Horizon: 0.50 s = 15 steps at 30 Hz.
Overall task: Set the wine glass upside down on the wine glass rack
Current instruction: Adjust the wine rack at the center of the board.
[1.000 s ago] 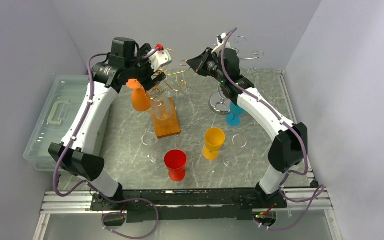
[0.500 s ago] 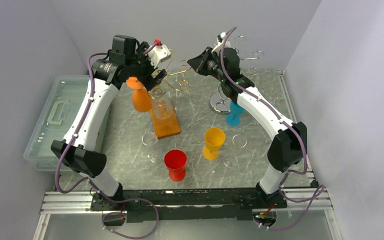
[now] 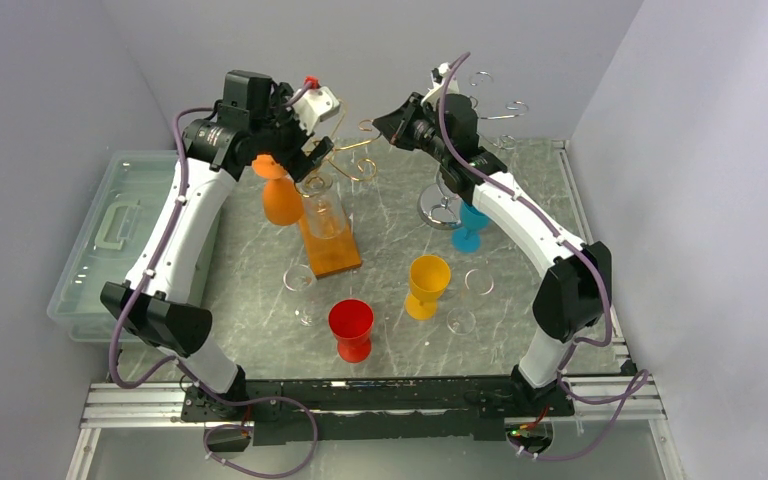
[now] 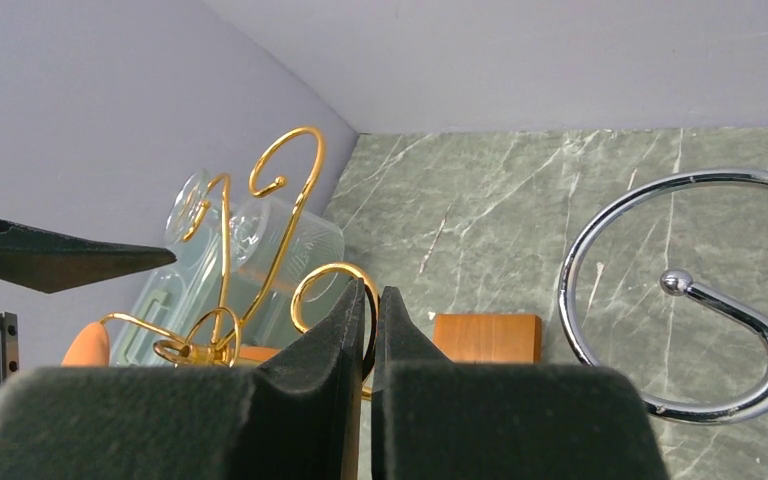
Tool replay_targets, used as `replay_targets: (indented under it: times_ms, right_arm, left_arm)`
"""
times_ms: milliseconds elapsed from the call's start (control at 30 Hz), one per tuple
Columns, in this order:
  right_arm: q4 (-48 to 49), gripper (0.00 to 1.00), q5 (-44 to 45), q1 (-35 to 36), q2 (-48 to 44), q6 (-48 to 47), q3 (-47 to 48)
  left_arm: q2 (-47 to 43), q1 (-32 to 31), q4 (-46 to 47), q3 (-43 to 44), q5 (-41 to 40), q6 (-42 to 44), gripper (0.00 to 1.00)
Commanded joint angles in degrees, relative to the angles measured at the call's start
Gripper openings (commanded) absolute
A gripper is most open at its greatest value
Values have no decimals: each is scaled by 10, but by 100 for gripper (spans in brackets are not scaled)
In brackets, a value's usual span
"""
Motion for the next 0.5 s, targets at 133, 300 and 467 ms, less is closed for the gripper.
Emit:
replay_targets:
  times_ms: [133, 300, 467]
  right_arm:
    - [-46, 0, -25, 5, -3, -42, -4]
    - [-50, 0, -30, 5, 2, -50, 4]
    - [-52, 0, -30, 5, 2, -56, 8]
  left_arm:
    - [8, 28, 64, 110, -70, -83, 97]
    - [56, 29, -15, 188, -56, -100, 84]
    - [92, 29, -80, 261, -52, -92, 87]
